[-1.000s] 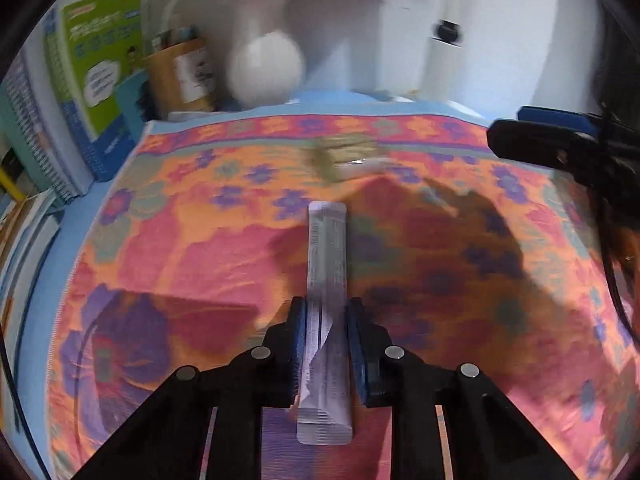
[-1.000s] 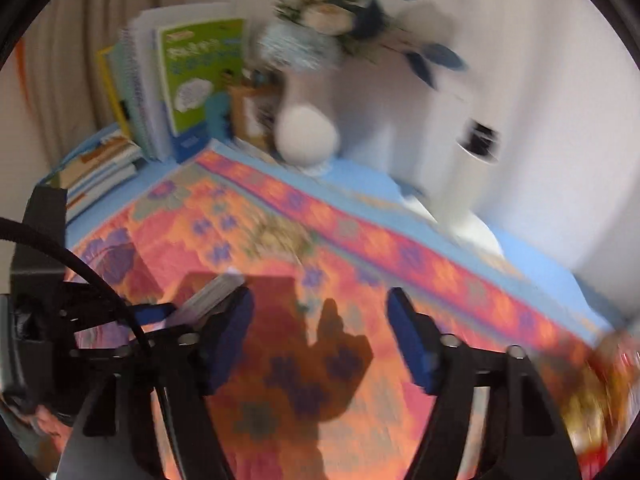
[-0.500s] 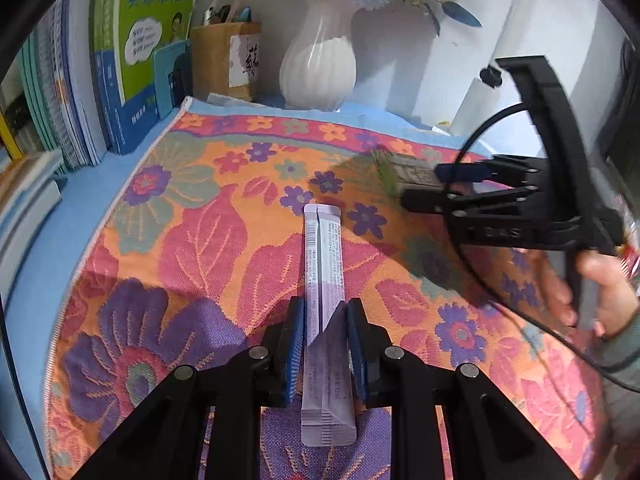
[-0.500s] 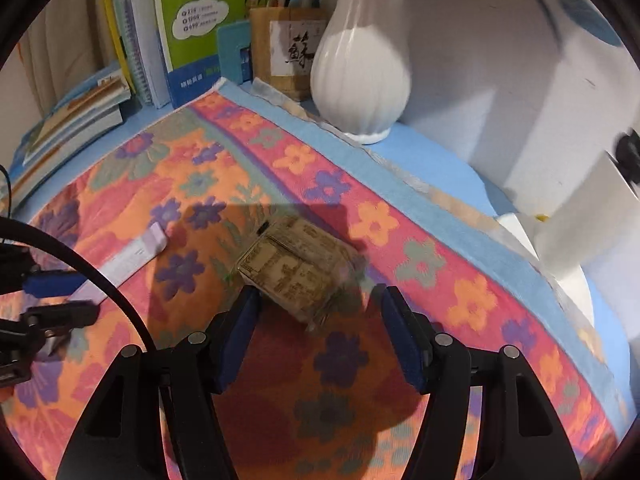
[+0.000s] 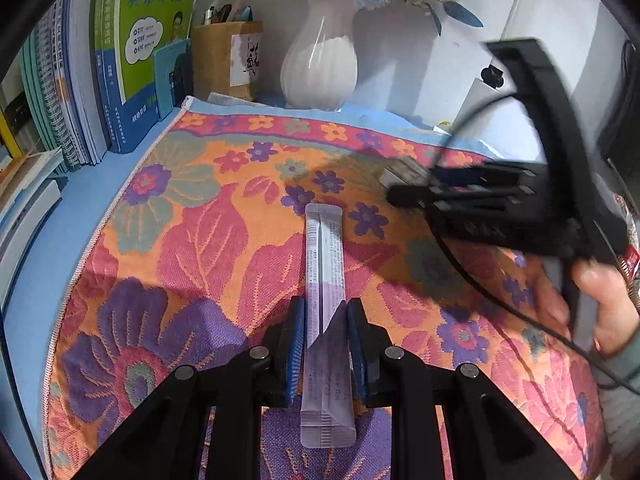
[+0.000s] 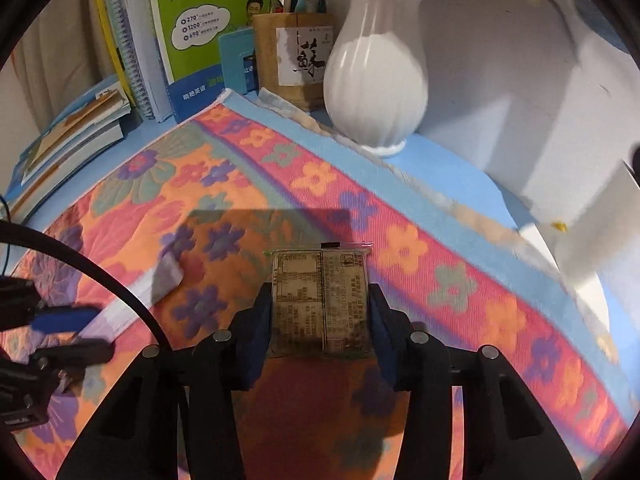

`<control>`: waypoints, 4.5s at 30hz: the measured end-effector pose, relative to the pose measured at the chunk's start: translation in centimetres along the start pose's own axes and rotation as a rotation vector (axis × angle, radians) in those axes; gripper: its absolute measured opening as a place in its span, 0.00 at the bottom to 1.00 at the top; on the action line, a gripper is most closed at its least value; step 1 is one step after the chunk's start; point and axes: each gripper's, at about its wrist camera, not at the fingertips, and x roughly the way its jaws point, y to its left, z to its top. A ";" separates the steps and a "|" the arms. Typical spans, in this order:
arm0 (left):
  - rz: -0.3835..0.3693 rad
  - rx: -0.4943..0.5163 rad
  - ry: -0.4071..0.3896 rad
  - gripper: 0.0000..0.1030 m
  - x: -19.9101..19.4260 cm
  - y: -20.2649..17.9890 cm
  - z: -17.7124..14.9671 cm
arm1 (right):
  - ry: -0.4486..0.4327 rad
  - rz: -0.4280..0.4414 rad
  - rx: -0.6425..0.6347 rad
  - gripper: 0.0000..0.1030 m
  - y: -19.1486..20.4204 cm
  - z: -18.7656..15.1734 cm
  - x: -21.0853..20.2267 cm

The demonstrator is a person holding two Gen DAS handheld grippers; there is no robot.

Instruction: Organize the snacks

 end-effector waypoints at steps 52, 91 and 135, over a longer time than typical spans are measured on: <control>-0.636 0.582 -0.108 0.33 -5.7 -42.8 5.9 | -0.312 -0.581 0.862 0.59 -23.8 -23.9 -36.2; -0.012 0.081 -0.157 0.54 -4.3 -9.6 -4.2 | -0.074 -0.345 0.495 0.61 -0.3 -20.1 -16.1; 0.081 0.071 -0.015 0.56 -1.4 -9.6 -4.1 | -0.028 -0.380 0.569 0.65 -1.2 -21.1 -15.2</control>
